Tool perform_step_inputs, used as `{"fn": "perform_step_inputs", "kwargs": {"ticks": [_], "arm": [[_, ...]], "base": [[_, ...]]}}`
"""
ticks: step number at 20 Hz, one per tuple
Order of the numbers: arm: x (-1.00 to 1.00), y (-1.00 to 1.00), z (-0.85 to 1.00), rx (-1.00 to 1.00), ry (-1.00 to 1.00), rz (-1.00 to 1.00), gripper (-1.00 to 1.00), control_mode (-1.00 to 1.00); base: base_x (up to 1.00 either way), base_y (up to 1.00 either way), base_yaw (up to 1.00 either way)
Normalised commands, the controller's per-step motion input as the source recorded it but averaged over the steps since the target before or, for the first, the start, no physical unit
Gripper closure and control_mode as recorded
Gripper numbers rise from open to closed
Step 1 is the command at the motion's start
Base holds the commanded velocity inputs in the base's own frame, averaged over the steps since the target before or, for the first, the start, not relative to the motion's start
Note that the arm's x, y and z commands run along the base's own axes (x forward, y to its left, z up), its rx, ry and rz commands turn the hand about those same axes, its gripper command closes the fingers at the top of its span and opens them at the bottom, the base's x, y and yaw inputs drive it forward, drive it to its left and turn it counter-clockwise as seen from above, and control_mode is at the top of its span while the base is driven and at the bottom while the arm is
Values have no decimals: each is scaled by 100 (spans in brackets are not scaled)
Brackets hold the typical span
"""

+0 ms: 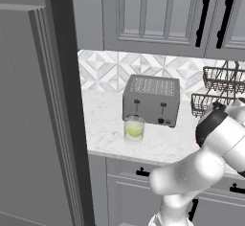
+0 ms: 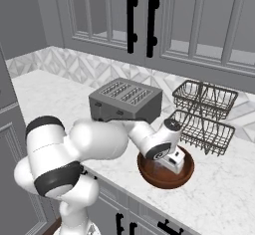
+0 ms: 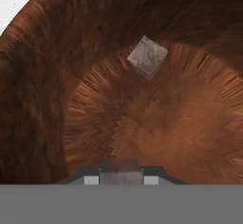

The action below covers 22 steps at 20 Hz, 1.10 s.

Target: Grab a lemon wedge from the fridge and one ice cube from the ice bowl, and put them in the glass of lemonade.

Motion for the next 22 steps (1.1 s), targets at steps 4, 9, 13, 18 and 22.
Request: {"fn": "perform_step_inputs", "kwargs": {"ticks": [4,9,13,18,22], "arm": [[-8,0,45,6,-11,0,100,-100],[-9,0,36,3,-4,0,100,-100],[-6,0,36,2,-10,0,100,-100],[-8,22,38,2,-12,1,100,-100],[0,66,77,-4,-2,12,100,-100]], "base": [[0,0,0],[0,0,0],[0,0,0],[0,0,0],[0,0,0]]}}
